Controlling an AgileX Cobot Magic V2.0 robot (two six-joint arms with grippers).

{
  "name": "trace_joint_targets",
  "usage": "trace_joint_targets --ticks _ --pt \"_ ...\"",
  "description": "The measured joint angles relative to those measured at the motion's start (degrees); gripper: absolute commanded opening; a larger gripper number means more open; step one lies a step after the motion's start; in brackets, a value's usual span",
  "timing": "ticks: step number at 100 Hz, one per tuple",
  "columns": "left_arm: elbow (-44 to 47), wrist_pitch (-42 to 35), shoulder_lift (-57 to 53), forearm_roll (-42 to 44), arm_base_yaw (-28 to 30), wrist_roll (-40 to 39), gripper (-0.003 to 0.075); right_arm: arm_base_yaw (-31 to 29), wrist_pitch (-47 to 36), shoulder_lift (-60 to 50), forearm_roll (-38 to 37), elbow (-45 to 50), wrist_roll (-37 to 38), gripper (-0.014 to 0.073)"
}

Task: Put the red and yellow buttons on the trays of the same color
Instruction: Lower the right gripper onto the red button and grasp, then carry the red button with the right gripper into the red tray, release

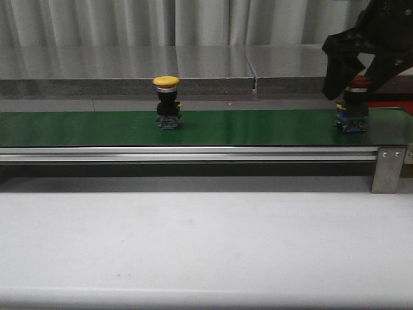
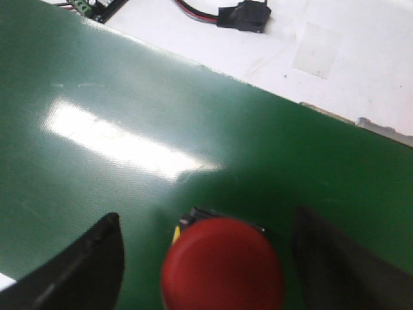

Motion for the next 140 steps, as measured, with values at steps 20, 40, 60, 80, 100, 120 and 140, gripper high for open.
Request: trace_joint_targets --ticks 20,40,60,80,100,120,140 --pt "0.0 0.0 0.0 0.0 0.0 0.0 -0.0019 -0.59 3.44 1.16 0.13 -1.85 -0.13 0.0184" --pt "0.0 0.0 0.0 0.0 0.0 0.0 -0.0019 -4.21 9.5 1.34 0.23 -8.26 -0.13 0.0184" --pt "0.0 0.0 0.0 0.0 0.0 0.0 -0.0019 -11.6 11.02 1.91 0.23 -17.36 -0.02 0.0184" --pt "0.0 0.0 0.0 0.0 0.0 0.0 -0.0019 -17.81 11.74 8.73 2.24 -28.43 0.07 0.0184" --pt "0.0 0.0 0.0 0.0 0.0 0.0 -0.0019 -19.44 12.22 18.64 4.96 -37.89 0.07 0.0184" --pt "0.0 0.0 0.0 0.0 0.0 0.0 -0.0019 -19.44 11.75 26.43 5.55 -44.82 0.07 0.0184" --pt "0.0 0.0 0.0 0.0 0.0 0.0 -0.0019 -19.67 9.37 31.08 5.55 -45.69 -0.85 0.0184"
